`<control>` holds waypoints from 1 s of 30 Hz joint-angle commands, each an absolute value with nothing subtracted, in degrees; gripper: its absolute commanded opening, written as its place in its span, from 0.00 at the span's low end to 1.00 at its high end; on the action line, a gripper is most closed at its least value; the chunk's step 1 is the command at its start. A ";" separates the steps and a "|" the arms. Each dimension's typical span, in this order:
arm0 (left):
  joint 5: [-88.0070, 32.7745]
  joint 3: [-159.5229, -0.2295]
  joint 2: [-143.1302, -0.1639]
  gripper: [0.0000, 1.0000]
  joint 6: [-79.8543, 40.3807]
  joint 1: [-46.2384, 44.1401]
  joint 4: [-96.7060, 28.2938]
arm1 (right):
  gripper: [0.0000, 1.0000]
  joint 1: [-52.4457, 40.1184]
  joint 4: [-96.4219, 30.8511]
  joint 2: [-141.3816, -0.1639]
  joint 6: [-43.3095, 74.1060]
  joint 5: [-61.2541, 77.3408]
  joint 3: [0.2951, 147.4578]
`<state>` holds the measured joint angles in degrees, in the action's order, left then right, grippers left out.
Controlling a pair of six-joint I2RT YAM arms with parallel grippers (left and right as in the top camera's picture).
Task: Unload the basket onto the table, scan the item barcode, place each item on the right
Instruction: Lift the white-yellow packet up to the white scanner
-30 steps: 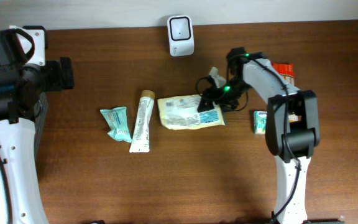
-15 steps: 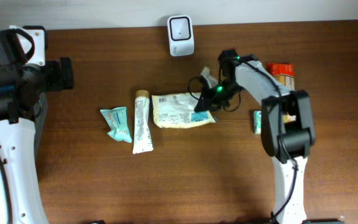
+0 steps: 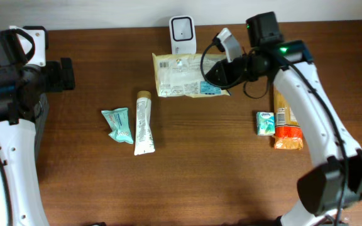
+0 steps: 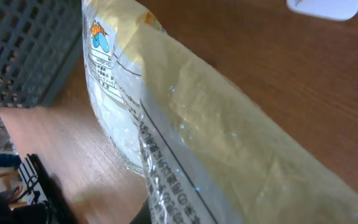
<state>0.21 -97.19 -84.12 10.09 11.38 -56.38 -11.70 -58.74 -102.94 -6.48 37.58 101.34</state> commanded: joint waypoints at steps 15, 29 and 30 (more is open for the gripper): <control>-0.21 -97.34 -83.66 0.99 10.83 11.42 -56.29 | 0.04 -2.17 -68.82 -97.32 -17.39 52.56 102.02; -0.21 -97.34 -83.66 0.99 10.83 11.42 -56.27 | 0.04 -15.33 -58.30 -102.04 -3.18 -3.31 116.79; -0.21 -97.34 -83.66 0.99 10.83 11.42 -56.29 | 0.04 -17.52 -54.89 -103.37 -5.26 -11.55 116.79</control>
<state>0.21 -97.19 -84.12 10.11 11.38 -56.34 -11.88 -61.67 -99.61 -4.45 17.28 115.39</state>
